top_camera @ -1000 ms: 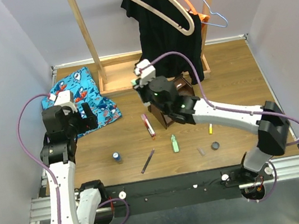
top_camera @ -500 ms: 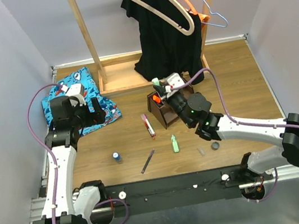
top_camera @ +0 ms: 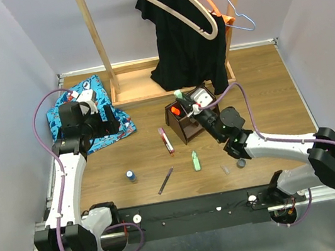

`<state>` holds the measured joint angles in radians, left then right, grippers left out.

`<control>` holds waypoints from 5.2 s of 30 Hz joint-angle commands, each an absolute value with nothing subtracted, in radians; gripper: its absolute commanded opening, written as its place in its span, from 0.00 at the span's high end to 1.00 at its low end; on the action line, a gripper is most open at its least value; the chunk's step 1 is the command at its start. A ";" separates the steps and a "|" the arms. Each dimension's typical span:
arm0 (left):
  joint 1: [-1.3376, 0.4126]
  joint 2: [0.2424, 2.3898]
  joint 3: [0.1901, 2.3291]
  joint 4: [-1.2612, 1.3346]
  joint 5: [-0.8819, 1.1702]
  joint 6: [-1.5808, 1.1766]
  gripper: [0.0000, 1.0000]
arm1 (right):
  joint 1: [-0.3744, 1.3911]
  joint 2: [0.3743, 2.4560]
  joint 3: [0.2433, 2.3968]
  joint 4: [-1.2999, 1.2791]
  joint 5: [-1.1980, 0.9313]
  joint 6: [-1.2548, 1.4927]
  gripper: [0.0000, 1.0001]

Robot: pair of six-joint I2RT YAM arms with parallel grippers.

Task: Sort the stationery into containers
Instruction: Place the pen in the storage box, then pick up the pen from the center of the board.

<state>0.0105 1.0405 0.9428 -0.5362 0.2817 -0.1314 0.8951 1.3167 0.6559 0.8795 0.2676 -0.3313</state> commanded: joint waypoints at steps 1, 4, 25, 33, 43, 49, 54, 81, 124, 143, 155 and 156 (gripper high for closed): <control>0.005 1.063 0.977 -0.508 0.305 -0.132 0.01 | 0.853 1.370 0.670 0.983 0.180 -0.304 0.99; 0.006 1.071 0.980 -0.508 0.308 -0.129 0.01 | 0.835 1.407 0.673 0.999 0.150 -0.290 0.99; 0.008 1.098 0.976 -0.497 0.304 -0.123 0.01 | 0.799 1.551 0.735 1.069 0.104 -0.273 0.99; 0.006 1.098 0.962 -0.486 0.311 -0.132 0.01 | 0.790 1.606 0.729 1.118 0.130 -0.276 0.99; 0.006 1.101 0.969 -0.492 0.308 -0.127 0.01 | 0.775 1.646 0.718 1.137 0.137 -0.275 0.99; 0.008 1.097 0.962 -0.489 0.308 -0.127 0.01 | 0.770 1.637 0.696 1.120 0.149 -0.268 0.99; 0.008 1.095 0.960 -0.491 0.308 -0.124 0.01 | 0.770 1.637 0.670 1.106 0.167 -0.265 0.99; 0.006 1.017 0.899 -0.474 0.327 -0.149 0.01 | 0.770 1.494 0.660 0.712 0.006 -0.290 0.70; 0.003 1.052 0.945 -0.417 0.331 -0.221 0.01 | 0.316 1.201 0.997 -0.580 0.299 0.445 0.52; 0.003 1.074 0.965 -0.397 0.295 -0.153 0.01 | 0.305 1.127 0.997 -1.038 -0.548 -1.284 0.38; 0.006 0.989 0.899 -0.411 0.281 -0.138 0.01 | 0.305 1.304 0.996 -1.215 -0.445 -2.121 0.47; 0.011 0.980 0.894 -0.416 0.281 -0.140 0.01 | 0.305 1.318 1.002 -1.232 -0.440 -2.199 0.48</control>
